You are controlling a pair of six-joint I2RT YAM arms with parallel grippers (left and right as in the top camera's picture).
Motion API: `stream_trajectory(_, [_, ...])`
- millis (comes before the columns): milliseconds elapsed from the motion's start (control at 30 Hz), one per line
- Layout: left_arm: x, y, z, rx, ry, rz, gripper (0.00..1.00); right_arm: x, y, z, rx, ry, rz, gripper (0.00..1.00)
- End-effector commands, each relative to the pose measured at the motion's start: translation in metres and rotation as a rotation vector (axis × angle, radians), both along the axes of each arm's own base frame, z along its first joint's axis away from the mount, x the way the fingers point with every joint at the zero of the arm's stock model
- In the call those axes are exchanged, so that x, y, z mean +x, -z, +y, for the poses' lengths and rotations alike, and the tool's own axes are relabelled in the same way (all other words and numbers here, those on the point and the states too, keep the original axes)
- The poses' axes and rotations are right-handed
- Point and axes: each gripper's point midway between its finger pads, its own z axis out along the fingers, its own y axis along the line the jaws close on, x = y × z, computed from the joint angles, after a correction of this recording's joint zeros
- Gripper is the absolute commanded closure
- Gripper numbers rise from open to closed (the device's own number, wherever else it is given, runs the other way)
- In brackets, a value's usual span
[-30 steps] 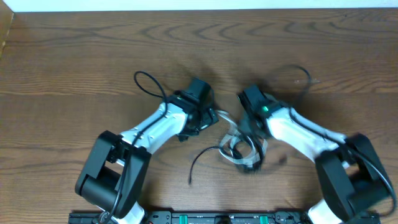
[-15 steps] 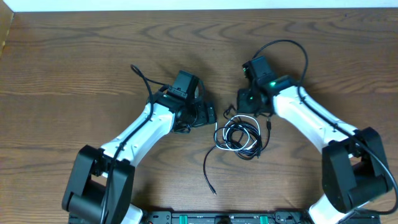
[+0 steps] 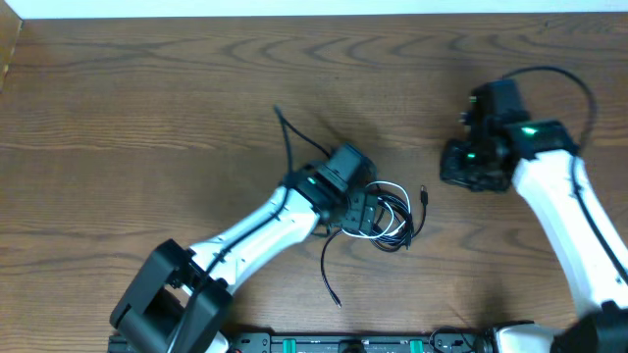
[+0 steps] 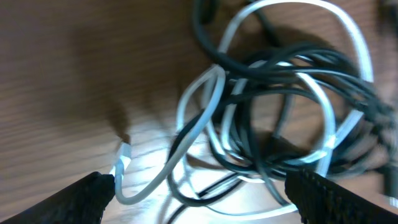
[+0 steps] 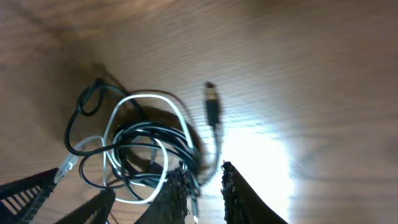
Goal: Untangle cables
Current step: 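Open both grippers and lift them away from the cables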
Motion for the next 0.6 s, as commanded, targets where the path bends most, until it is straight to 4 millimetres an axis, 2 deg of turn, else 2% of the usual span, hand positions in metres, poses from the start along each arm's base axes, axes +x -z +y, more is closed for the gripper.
stream_trajectory(0, [0.030,-0.013,0.033,0.187,-0.187,-0.211,0.06,-0.003,-0.022,-0.011,-0.001,-0.002,-0.056,0.80])
stream_trajectory(133, [0.042,-0.021,0.051,0.238,-0.343,-0.298,0.06,-0.011,-0.028,-0.016,-0.012,0.003,-0.060,0.79])
stream_trajectory(267, [0.055,-0.043,0.108,0.420,-0.576,-0.475,0.06,-0.018,-0.026,-0.018,-0.020,0.004,-0.034,0.77])
stream_trajectory(333, [0.053,-0.044,0.133,0.474,-0.652,-0.464,0.06,-0.021,-0.026,-0.018,-0.021,0.004,-0.021,0.78])
stream_trajectory(400, [0.050,-0.036,0.138,0.468,-0.662,-0.397,0.06,-0.023,-0.025,-0.018,-0.021,0.003,-0.014,0.77])
stream_trajectory(500, [0.043,-0.025,0.128,0.415,-0.612,-0.289,0.06,-0.031,-0.025,-0.009,0.032,-0.011,0.019,0.43])
stream_trajectory(533, [0.041,-0.023,0.124,0.401,-0.594,-0.267,0.06,-0.034,-0.024,-0.003,0.066,-0.020,0.033,0.43])
stream_trajectory(567, [0.040,-0.022,0.121,0.389,-0.585,-0.256,0.05,-0.038,-0.024,0.005,0.108,-0.031,0.048,0.49])
